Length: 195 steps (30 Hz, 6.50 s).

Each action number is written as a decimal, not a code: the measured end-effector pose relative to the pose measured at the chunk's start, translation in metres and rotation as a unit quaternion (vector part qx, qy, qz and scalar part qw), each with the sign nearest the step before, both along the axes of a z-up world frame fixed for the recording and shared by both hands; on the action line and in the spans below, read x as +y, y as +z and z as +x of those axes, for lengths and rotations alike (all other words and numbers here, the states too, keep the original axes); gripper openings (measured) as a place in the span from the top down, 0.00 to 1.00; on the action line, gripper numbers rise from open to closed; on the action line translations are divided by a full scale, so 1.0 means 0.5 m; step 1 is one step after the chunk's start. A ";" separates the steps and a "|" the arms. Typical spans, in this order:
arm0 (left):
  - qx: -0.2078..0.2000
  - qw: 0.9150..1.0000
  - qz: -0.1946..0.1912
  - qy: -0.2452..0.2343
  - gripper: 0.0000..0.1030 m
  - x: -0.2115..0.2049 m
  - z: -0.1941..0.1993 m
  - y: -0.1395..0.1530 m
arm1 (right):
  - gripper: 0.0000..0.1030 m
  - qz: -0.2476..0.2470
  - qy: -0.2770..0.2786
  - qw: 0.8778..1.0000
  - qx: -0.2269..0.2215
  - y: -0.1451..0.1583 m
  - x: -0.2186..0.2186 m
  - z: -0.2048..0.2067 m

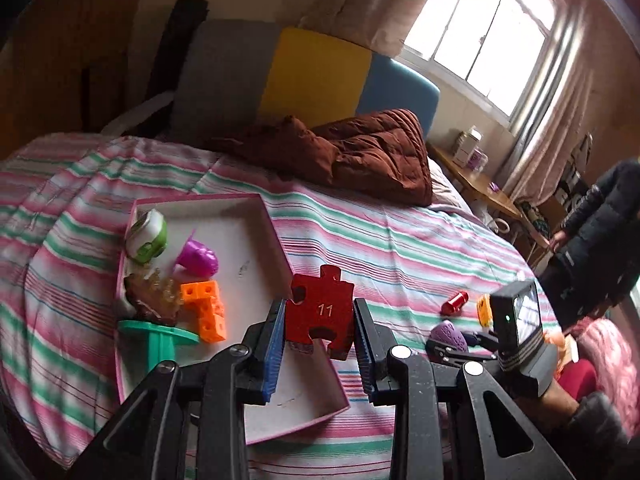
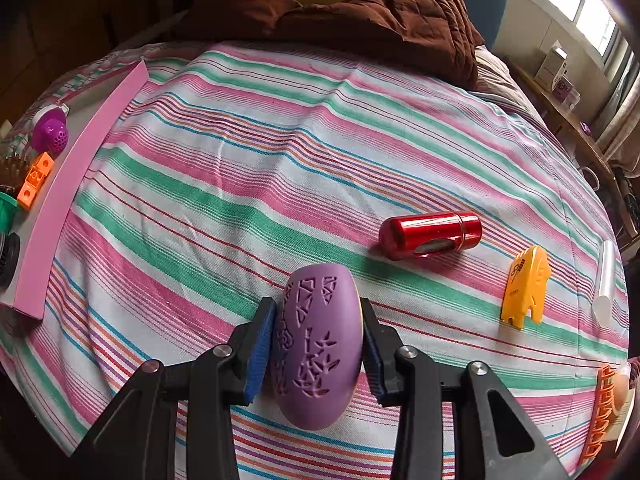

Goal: Organize rigid objects
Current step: 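Carry the red puzzle piece into the tray and open the left tool, then carry the lavender oval into the tray with the right tool, then open the right tool to release the lavender oval in the tray, then move the right tool to the yellow piece and close on it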

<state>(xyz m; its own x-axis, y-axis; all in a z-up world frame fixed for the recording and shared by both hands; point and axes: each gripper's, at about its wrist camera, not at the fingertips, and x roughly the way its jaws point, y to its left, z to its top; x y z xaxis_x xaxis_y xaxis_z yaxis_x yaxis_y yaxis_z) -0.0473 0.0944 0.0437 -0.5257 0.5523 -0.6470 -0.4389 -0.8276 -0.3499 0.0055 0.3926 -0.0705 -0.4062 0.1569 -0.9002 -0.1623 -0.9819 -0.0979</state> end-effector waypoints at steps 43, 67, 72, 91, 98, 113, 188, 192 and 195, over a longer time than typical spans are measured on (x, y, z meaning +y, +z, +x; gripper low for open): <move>0.012 0.992 -0.117 0.041 0.55 -0.003 -0.026 -0.070 | 0.61 0.006 0.000 1.000 0.001 -0.006 0.001 -0.009; 0.039 0.990 -0.113 0.077 0.51 -0.062 0.016 -0.058 | 0.62 -0.124 0.053 0.987 0.085 0.125 -0.191 -0.135; 0.037 0.989 -0.113 0.086 0.51 -0.075 0.012 -0.059 | 0.62 -0.130 0.095 0.983 0.087 0.125 -0.288 -0.196; 0.024 0.988 -0.118 0.101 0.50 -0.101 0.005 -0.074 | 0.63 -0.094 0.131 0.986 0.038 0.028 -0.390 -0.274; 0.022 0.987 -0.121 0.104 0.48 -0.102 0.007 -0.078 | 0.62 -0.094 0.129 0.986 0.039 0.028 -0.391 -0.272; 0.027 0.986 -0.126 0.107 0.47 -0.102 0.015 -0.076 | 0.62 -0.116 0.094 0.983 0.104 0.091 -0.341 -0.200; 0.029 0.987 -0.154 -0.039 0.38 0.110 0.112 -0.096 | 0.46 -0.023 -0.256 0.960 0.108 0.106 0.305 -0.017; 0.024 0.987 -0.154 -0.042 0.38 0.122 0.108 -0.100 | 0.50 -0.083 -0.310 0.943 0.085 0.069 0.358 0.002; 0.024 0.987 -0.154 -0.046 0.38 0.135 0.106 -0.098 | 0.50 -0.105 -0.309 0.942 0.076 0.060 0.358 0.002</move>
<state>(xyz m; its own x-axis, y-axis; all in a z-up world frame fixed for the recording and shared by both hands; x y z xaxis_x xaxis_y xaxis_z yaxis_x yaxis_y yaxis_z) 0.0057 0.1619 -0.0055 -0.5166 0.3800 -0.7673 -0.5272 -0.8473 -0.0646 0.0064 0.5715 -0.0404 -0.4231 0.2316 -0.8760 -0.7054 -0.6910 0.1581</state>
